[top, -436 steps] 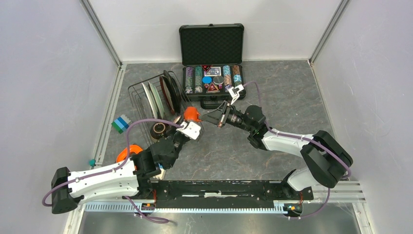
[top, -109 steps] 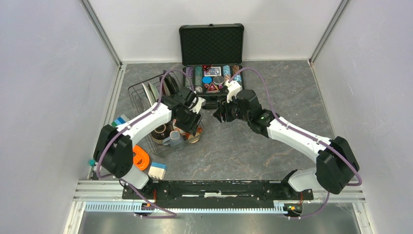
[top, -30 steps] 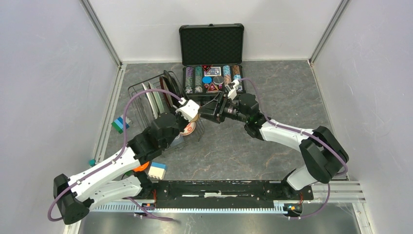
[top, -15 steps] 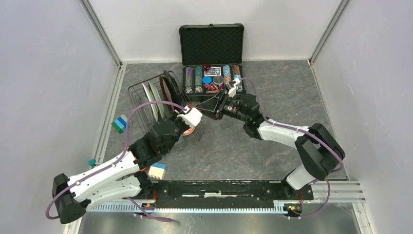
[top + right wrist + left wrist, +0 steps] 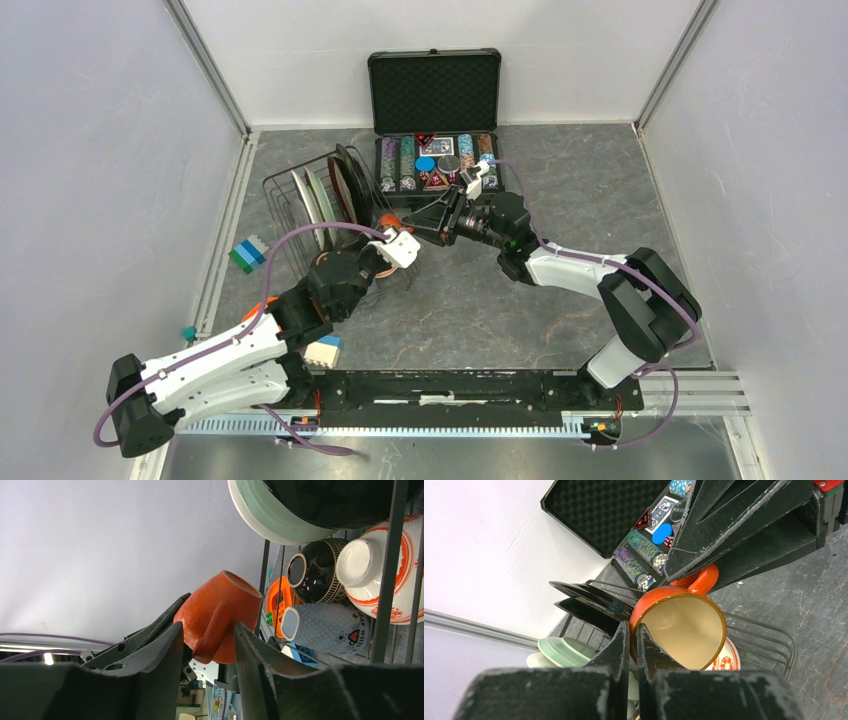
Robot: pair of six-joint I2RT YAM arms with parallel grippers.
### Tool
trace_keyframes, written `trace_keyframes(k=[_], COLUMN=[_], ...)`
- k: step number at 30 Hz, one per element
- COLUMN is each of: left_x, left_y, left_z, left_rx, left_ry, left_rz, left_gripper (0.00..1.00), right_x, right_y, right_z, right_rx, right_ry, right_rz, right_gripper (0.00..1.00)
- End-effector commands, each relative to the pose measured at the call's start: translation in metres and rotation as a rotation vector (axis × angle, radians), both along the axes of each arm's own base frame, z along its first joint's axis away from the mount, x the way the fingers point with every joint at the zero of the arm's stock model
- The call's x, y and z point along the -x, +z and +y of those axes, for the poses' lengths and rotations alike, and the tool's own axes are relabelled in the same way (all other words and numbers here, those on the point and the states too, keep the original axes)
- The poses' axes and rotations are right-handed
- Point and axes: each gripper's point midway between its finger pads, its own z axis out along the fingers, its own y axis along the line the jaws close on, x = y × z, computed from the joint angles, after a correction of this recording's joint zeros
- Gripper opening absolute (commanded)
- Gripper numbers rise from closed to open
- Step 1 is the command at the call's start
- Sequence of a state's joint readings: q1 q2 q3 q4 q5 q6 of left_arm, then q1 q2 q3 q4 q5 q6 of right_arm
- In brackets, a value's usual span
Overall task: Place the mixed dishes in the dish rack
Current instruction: Pick up the cup from the dish rack.
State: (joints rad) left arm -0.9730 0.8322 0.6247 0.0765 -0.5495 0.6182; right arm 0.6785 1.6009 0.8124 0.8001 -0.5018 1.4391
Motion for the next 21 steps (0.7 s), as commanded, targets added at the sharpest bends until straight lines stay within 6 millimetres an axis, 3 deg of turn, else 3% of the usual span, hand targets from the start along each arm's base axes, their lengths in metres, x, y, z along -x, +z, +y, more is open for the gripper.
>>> trace_keyframes(k=[1, 4, 9, 11, 13, 15, 16, 17, 18, 21], left_x=[-0.003, -0.002, 0.0, 0.001, 0.002, 0.004, 0.005, 0.007, 0.01, 0.018], left_y=[0.028, 0.028, 0.029, 0.027, 0.024, 0.022, 0.021, 0.022, 0.021, 0.018], left_z=[-0.007, -0.009, -0.01, -0.011, -0.012, -0.01, -0.008, -0.006, -0.005, -0.005], left_rx=[0.046, 0.048, 0.064, 0.081, 0.116, 0.166, 0.213, 0.247, 0.278, 0.313], left_ry=[-0.009, -0.019, -0.031, -0.037, -0.029, -0.01, 0.008, 0.023, 0.035, 0.006], left_rz=[-0.087, -0.087, -0.085, -0.073, -0.044, -0.002, 0.035, 0.063, 0.101, 0.221], left_gripper=[0.02, 0.02, 0.02, 0.03, 0.24, 0.66, 0.82, 0.92, 0.99, 1.0], right_x=[0.01, 0.01, 0.009, 0.008, 0.007, 0.005, 0.003, 0.001, -0.003, -0.014], right_y=[0.025, 0.024, 0.024, 0.025, 0.028, 0.032, 0.033, 0.035, 0.034, 0.034], right_z=[0.006, 0.006, 0.006, 0.006, 0.005, 0.003, 0.003, 0.001, 0.0, -0.002], right_rx=[-0.041, -0.038, -0.027, -0.029, -0.04, -0.04, -0.034, -0.022, -0.002, 0.071], right_ry=[0.071, 0.076, 0.069, 0.067, 0.055, 0.038, 0.022, 0.004, -0.021, -0.059], right_rz=[-0.097, -0.106, -0.133, -0.15, -0.175, -0.218, -0.24, -0.267, -0.289, -0.384], right_gripper=[0.47, 0.38, 0.1, 0.03, 0.0, 0.0, 0.0, 0.0, 0.0, 0.0])
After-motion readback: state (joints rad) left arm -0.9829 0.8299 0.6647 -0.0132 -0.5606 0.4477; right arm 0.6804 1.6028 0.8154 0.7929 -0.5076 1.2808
